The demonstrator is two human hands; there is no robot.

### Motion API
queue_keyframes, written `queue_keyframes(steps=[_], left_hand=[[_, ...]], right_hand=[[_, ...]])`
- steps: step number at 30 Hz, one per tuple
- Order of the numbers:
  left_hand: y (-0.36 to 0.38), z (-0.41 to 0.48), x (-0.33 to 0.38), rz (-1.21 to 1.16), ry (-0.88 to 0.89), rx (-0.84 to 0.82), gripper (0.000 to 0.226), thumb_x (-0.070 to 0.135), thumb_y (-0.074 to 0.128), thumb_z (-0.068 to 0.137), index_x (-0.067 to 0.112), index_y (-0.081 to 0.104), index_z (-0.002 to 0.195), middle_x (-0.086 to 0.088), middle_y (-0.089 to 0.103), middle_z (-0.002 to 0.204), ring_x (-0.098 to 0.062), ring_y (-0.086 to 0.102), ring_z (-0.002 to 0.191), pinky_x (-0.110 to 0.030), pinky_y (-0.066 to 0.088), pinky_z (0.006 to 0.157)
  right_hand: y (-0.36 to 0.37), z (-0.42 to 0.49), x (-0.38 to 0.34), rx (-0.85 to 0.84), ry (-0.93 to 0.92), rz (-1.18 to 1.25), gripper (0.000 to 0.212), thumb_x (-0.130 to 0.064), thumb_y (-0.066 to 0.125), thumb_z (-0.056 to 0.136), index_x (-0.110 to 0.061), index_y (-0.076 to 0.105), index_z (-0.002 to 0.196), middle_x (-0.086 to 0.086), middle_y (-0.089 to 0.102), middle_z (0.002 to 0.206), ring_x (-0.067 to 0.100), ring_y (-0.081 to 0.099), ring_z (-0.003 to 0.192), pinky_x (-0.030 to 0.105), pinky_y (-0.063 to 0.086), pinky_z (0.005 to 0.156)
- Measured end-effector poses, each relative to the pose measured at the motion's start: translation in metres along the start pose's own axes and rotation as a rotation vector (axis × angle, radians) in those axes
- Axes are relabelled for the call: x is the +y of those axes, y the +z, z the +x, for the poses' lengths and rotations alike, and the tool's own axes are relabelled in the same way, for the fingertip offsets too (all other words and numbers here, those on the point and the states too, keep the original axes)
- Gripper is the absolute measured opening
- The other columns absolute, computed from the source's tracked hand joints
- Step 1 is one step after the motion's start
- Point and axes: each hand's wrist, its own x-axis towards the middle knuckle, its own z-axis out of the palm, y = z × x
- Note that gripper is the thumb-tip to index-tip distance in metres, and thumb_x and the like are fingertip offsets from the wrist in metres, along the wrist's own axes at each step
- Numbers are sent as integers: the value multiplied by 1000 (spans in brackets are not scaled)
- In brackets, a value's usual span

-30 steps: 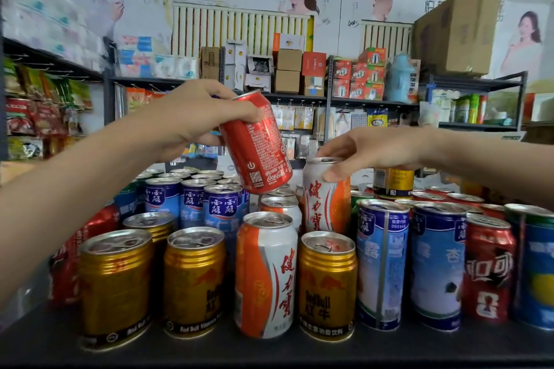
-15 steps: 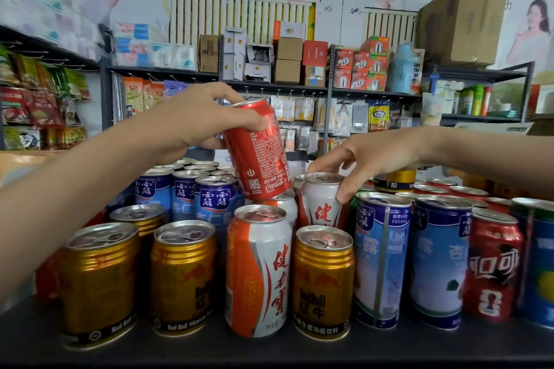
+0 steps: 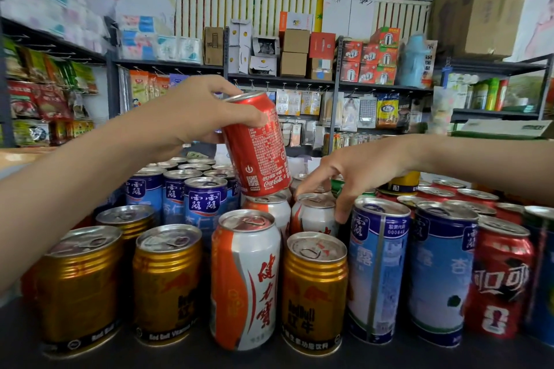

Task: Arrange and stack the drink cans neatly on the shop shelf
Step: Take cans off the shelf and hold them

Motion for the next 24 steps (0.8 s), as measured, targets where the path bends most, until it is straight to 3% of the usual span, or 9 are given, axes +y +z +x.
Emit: queue_keyframes(steps=[5, 8, 12, 16, 21, 24], left_hand=[[5, -6, 6, -1, 22, 28, 39, 25, 76, 72, 20, 61, 108, 4, 64, 100, -7, 60, 83, -14, 45, 52], [8, -12, 15, 7, 57, 34, 35, 24, 77, 72, 22, 60, 102, 4, 64, 99, -11, 61, 88, -21, 49, 63], [16, -26, 23, 37, 159, 89, 44, 25, 77, 70, 19, 60, 110, -1, 63, 105, -18, 61, 94, -34, 53, 81], [27, -50, 38, -49, 285, 89, 31, 27, 77, 67, 30, 61, 93, 4, 64, 102, -16, 62, 94, -33, 52, 81], [46, -73, 64, -30, 395, 3, 36, 40, 78, 59, 35, 61, 92, 18, 62, 98, 0, 57, 84, -19, 42, 60], [64, -85, 77, -58, 405, -77, 48, 42, 86, 52, 31, 66, 94, 13, 67, 95, -4, 63, 88, -25, 50, 73]], right_hand=[[-1, -1, 0, -16, -3, -28, 57, -20, 74, 79, -42, 54, 128, -17, 61, 122, 6, 52, 116, 25, 39, 99], [-10, -12, -2, 43, 12, -31, 54, -21, 71, 83, -36, 52, 131, -18, 57, 128, -2, 50, 115, 23, 39, 96], [-21, -55, -9, 364, 36, -7, 44, -29, 64, 87, -33, 53, 129, -18, 60, 119, -5, 56, 104, 15, 41, 83], [-7, -109, -33, 728, -53, 185, 35, -40, 60, 85, -34, 59, 120, -17, 63, 114, -3, 59, 104, 18, 42, 91], [20, -144, -61, 809, -124, 233, 43, -48, 60, 80, -34, 56, 120, -13, 65, 114, 1, 61, 105, 24, 51, 90], [44, -159, -73, 863, -140, 297, 36, -45, 64, 77, -36, 57, 111, -12, 67, 106, 0, 62, 99, 16, 50, 86]])
